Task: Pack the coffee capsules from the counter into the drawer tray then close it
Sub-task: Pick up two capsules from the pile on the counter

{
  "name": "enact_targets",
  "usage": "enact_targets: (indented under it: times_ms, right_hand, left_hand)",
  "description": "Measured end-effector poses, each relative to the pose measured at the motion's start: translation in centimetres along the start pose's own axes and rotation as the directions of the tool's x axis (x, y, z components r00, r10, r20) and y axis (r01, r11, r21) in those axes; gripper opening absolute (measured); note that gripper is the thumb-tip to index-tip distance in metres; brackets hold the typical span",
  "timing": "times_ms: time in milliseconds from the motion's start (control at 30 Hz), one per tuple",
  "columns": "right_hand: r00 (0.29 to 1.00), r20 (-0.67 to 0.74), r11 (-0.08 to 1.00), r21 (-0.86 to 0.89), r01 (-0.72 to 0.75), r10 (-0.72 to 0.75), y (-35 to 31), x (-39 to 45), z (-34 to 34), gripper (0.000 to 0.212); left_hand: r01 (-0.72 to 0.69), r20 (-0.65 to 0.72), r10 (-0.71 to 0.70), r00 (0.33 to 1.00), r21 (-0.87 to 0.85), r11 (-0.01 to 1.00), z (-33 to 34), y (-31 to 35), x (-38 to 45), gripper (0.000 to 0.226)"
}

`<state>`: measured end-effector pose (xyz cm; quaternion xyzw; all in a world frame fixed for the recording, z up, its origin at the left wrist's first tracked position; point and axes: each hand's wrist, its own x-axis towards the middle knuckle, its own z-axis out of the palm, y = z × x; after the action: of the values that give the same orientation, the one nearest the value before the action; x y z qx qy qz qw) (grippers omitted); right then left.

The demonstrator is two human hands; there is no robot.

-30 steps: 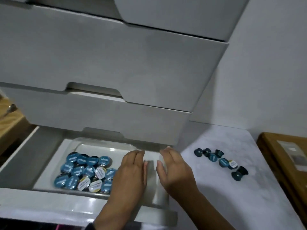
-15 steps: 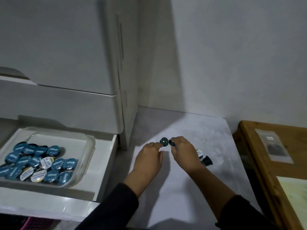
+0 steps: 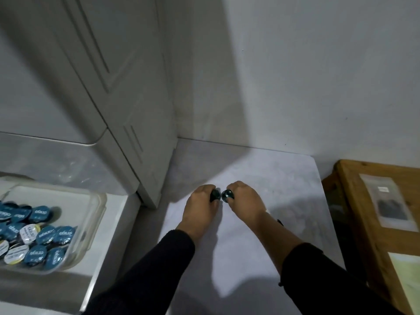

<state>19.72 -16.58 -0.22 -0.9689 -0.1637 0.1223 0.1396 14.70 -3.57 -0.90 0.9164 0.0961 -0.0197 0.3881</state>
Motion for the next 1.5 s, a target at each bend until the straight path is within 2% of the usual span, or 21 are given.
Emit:
enact_targets:
  times_ms: [200,300,500,633,767,867,1000,1100,1233,1333,1500]
  right_hand:
    - [0.999,0.03,0.999,0.039,0.022,-0.023,0.6,0.8,-0.3,0.018]
    - [0.999,0.035,0.999,0.04,0.018,-0.019,0.5,1.1,-0.5,0.021]
    - [0.999,0.017,0.974,0.223,-0.036,0.033,0.5,1.6,-1.0,0.021]
    - [0.999,0.025,0.968,0.25,-0.032,0.026,0.4,2.4,-1.6,0.019]
    - [0.999,-0.014,0.962,0.272,-0.027,0.032,0.6,2.7,-1.9,0.023]
    - [0.998,-0.035,0.945,0.325,-0.037,0.052,0.7,2.6,-1.6,0.028]
    - [0.998,0.052,0.952,0.302,-0.042,0.027,0.9,2.4,-1.1,0.038]
    - [0.997,0.065,0.95,0.305,-0.068,0.05,0.9,2.2,-0.9,0.034]
    - [0.996,0.002,0.942,0.326,-0.081,0.086,0.8,2.3,-0.9,0.027]
    - [0.993,-0.018,0.921,0.375,-0.103,0.119,0.7,2.3,-1.2,0.027]
    - [0.972,-0.067,0.801,0.58,-0.147,0.226,0.4,1.2,-2.6,0.023]
  left_hand:
    - [-0.018,-0.019,0.018,1.0,-0.032,0.999,1.2,-0.8,1.1,0.003]
    - [-0.028,-0.057,0.024,0.998,-0.068,0.997,1.3,-0.8,1.2,0.011]
    - [0.144,-0.029,-0.159,0.987,-0.28,0.949,1.0,-0.4,1.4,0.018]
    - [0.167,-0.03,-0.182,0.983,-0.276,0.946,1.1,-0.7,1.8,0.022]
    - [0.134,-0.112,-0.165,0.98,-0.242,0.961,0.8,-0.7,1.7,0.032]
    - [0.086,-0.154,-0.112,0.982,-0.166,0.982,0.6,-0.9,1.5,0.02]
    - [0.091,-0.129,-0.108,0.986,-0.135,0.987,0.6,-0.5,0.9,0.034]
    - [0.1,-0.126,-0.115,0.985,-0.12,0.988,0.9,-0.7,1.0,0.025]
    - [0.137,-0.157,-0.17,0.973,-0.204,0.969,0.5,-0.2,1.3,0.018]
    - [0.191,-0.158,-0.26,0.953,-0.355,0.915,-0.1,0.7,1.0,0.021]
    - [0.229,-0.154,-0.335,0.929,-0.472,0.851,-0.8,1.1,1.3,0.017]
